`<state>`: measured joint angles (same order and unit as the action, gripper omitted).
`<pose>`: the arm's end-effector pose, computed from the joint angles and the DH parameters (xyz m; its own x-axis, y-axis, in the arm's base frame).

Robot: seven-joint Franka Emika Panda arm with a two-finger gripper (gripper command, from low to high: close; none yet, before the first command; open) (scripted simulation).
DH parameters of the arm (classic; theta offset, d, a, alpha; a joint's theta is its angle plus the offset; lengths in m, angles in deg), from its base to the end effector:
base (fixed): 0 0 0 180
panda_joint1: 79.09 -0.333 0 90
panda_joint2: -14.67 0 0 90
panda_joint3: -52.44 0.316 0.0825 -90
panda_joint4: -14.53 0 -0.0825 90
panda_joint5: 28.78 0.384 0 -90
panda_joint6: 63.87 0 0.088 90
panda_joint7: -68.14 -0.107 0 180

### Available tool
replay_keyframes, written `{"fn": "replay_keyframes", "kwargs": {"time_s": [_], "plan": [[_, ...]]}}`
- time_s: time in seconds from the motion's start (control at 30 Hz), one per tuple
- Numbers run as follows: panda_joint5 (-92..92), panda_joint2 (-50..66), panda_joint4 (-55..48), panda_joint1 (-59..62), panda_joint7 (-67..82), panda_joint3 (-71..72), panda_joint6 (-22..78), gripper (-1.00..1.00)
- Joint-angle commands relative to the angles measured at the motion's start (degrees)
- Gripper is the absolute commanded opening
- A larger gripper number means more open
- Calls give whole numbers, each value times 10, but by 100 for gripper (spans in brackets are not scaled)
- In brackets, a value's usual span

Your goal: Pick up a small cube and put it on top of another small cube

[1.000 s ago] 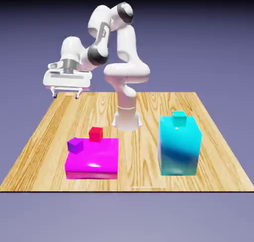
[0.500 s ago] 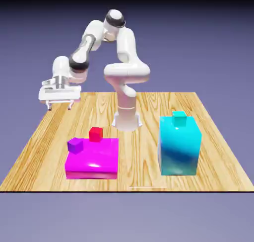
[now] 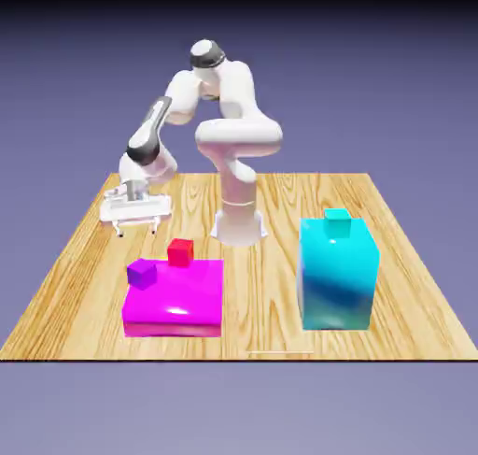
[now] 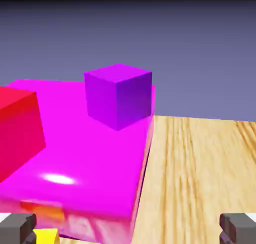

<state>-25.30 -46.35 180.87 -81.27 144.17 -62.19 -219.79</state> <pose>0.0842 -0.2874 0.1374 0.4124 -0.6504 0.6379 -0.1345 -0.7360 -0.6635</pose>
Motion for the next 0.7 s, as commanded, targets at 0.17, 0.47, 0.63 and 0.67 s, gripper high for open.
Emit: {"fn": "replay_keyframes", "kwargs": {"time_s": [0.17, 0.47, 0.63, 0.67], "plan": [[4, -31, 6, -2, 129, -125, 20, 0], [1, -145, -20, -108, 188, -221, -91, 0], [3, -84, -4, -46, 176, -187, -23, -100], [4, -63, 2, -25, 173, -175, 0, -100]]}}
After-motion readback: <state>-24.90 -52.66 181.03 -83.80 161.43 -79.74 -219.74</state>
